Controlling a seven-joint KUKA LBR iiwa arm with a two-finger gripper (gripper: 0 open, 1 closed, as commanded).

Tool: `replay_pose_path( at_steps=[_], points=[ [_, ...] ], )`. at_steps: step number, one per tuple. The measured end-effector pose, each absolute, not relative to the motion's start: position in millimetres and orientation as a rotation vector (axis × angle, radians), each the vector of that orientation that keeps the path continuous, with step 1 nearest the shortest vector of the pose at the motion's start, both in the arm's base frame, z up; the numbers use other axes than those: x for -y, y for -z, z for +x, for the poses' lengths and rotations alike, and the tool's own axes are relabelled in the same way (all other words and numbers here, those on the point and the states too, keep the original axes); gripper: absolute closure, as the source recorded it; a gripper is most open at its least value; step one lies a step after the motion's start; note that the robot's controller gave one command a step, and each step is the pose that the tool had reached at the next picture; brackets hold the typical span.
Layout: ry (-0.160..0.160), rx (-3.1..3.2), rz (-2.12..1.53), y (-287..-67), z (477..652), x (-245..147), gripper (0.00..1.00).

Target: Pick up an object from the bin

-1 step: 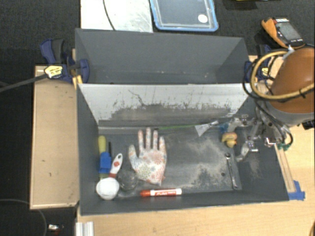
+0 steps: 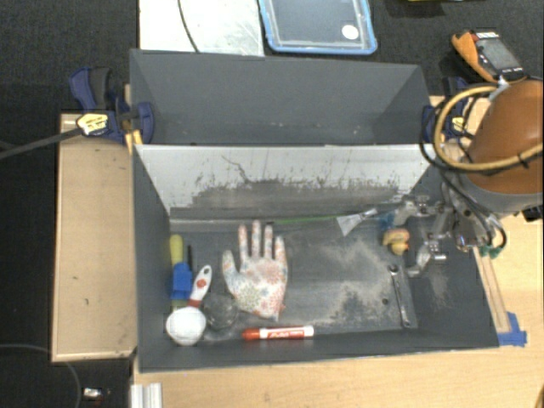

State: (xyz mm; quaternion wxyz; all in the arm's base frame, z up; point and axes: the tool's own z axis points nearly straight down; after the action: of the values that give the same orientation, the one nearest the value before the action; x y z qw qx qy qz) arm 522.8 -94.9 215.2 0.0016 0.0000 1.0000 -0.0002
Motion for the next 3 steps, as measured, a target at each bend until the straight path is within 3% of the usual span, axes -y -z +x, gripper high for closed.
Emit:
replay_pose_path(
  at_steps=[1,2,3],
  points=[
    [0.001,-3.129,0.151,-143,537.3,118,0.0],
    [0.002,-3.113,0.074,-74,588.2,142,0.0],
    [0.005,-3.116,-0.013,-75,590.8,146,0.0]
  ],
)
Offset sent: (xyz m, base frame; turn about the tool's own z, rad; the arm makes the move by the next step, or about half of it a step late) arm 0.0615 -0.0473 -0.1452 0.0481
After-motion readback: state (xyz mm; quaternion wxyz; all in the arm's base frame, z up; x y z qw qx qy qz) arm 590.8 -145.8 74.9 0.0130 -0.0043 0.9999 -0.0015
